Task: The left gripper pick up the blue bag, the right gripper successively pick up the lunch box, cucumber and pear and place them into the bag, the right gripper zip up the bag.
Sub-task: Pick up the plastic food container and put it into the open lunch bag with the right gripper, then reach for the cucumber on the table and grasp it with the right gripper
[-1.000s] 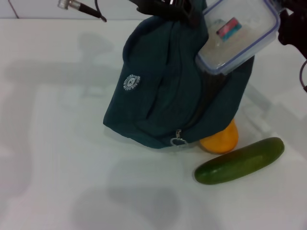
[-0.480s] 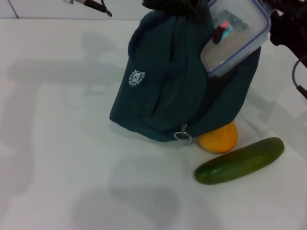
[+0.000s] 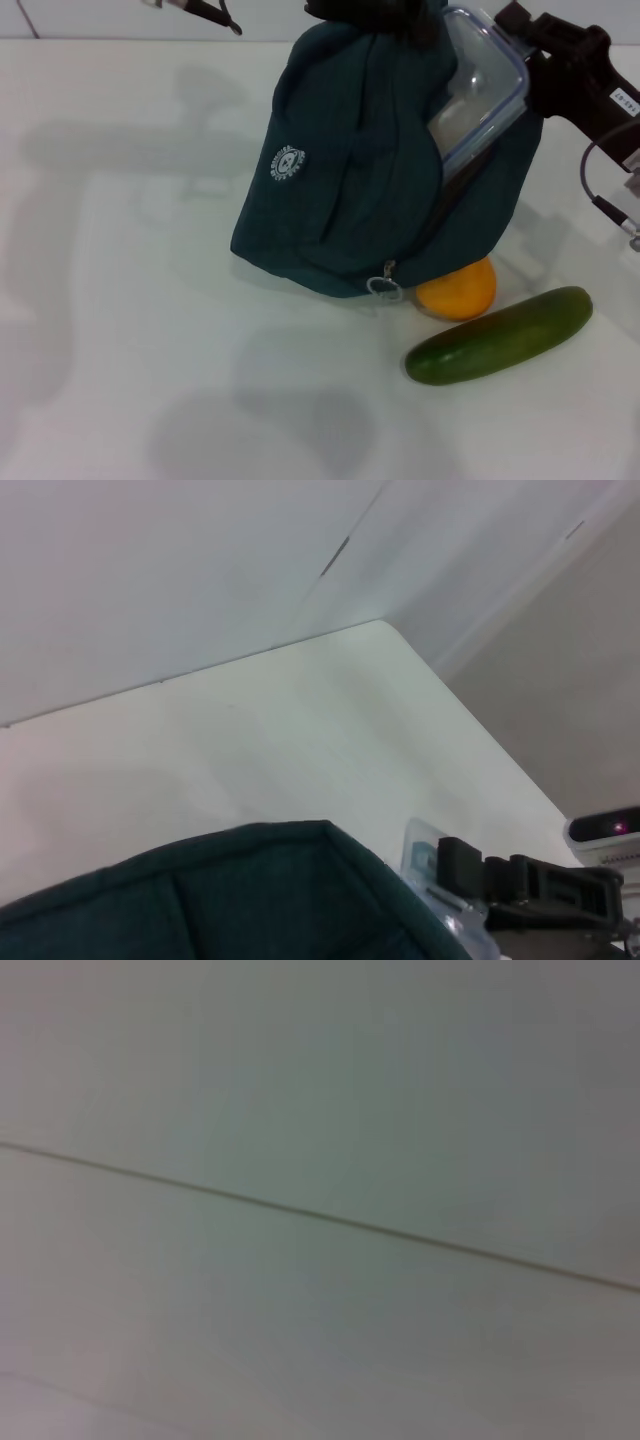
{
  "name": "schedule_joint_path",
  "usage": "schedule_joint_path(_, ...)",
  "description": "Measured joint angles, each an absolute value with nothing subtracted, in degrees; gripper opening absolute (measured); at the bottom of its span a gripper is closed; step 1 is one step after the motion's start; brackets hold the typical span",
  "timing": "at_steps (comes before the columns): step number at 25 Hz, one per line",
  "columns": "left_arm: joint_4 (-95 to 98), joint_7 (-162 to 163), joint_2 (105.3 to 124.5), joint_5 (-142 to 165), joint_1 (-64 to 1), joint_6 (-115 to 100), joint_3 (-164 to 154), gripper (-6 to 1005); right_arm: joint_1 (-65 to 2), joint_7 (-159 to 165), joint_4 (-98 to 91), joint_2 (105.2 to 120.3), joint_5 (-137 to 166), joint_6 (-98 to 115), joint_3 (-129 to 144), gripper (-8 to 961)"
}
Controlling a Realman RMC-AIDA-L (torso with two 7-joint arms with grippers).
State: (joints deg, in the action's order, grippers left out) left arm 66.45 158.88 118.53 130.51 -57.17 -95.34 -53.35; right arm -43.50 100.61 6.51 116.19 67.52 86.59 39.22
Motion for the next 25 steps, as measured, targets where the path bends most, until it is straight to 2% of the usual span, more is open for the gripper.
schedule_joint_path(8, 66.4, 158.7, 118.52, 130.5, -56.6, -95.4, -53.1, 72, -42.9, 102.2, 6.1, 116.19, 67.9, 85.4, 37.7, 212)
schedule_joint_path(13, 66.4, 158.7, 118.19, 130.5, -56.5, -95.3, -53.0, 72, -40.7, 102.7, 3.1, 116.19, 67.9, 87.5, 37.2, 349)
schedule_joint_path(14, 66.4, 158.7, 118.09, 130.5, -56.5, -95.2, -53.0, 72, -39.6, 102.7, 1.7, 116.19, 67.8, 88.5, 37.2, 376)
schedule_joint_path(18, 66.4, 158.5, 117.54, 131.0, -55.7, -93.3, -53.0, 72, -34.8, 102.1, -4.7, 115.94, 67.4, 92.6, 37.2, 372)
schedule_joint_path(25, 66.5, 157.8, 115.86, 131.0, -52.0, -90.3, -52.8, 72, -24.0, 90.6, -17.7, 114.37, 68.6, 100.8, 38.6, 368)
